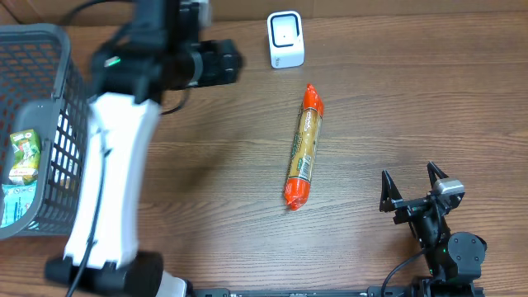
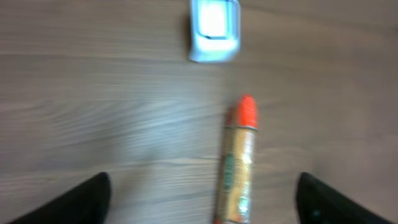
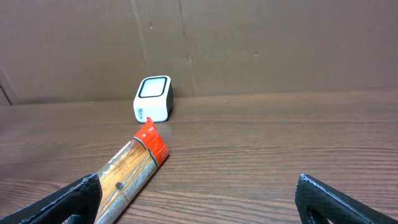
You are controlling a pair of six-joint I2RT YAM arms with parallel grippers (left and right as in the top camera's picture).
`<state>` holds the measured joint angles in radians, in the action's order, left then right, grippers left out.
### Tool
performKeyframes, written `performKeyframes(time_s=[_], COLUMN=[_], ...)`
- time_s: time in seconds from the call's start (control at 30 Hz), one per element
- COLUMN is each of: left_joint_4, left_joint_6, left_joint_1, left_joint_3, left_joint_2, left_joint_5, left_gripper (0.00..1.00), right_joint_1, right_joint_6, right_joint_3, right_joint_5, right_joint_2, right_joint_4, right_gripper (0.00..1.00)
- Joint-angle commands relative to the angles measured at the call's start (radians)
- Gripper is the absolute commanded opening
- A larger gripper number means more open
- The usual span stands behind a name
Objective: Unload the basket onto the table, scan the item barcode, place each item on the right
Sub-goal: 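Reach the left gripper back into the basket toward the white tube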
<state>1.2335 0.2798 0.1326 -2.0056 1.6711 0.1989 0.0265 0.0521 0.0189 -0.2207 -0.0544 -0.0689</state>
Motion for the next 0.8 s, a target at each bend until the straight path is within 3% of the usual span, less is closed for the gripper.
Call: performKeyframes(time_s=[0.0, 0.17, 0.4, 0.77], left_joint_4=[0.063, 0.156, 0.135, 0.000], left_joint_6=[0.006, 0.042, 0.026, 0.023], left_joint_1=[-0.148, -0.423, -0.752, -0.965], left_joint_3=[-0.008, -0.005, 0.010, 0.076], left_joint_2=[-0.050, -0.061, -0.061, -0.018], left_joint_5=[-0.152, -0.149, -0.041, -0.072], left_gripper=[0.91, 0.87, 0.86, 0.89], right_joint_1=[0.001, 0.001, 0.001, 0.001], right_joint_6=[-0.003, -0.003, -0.003, -0.003], right_joint_3=[-0.011, -0.011, -0.011, -0.011], right_joint_5=[0.007, 0.007, 0.007, 0.007], right_joint_2=[0.008, 0.008, 0.008, 0.008], right_joint_4=[0.006, 0.006, 0.006, 0.006], right_gripper=[1.00, 1.00, 1.00, 1.00])
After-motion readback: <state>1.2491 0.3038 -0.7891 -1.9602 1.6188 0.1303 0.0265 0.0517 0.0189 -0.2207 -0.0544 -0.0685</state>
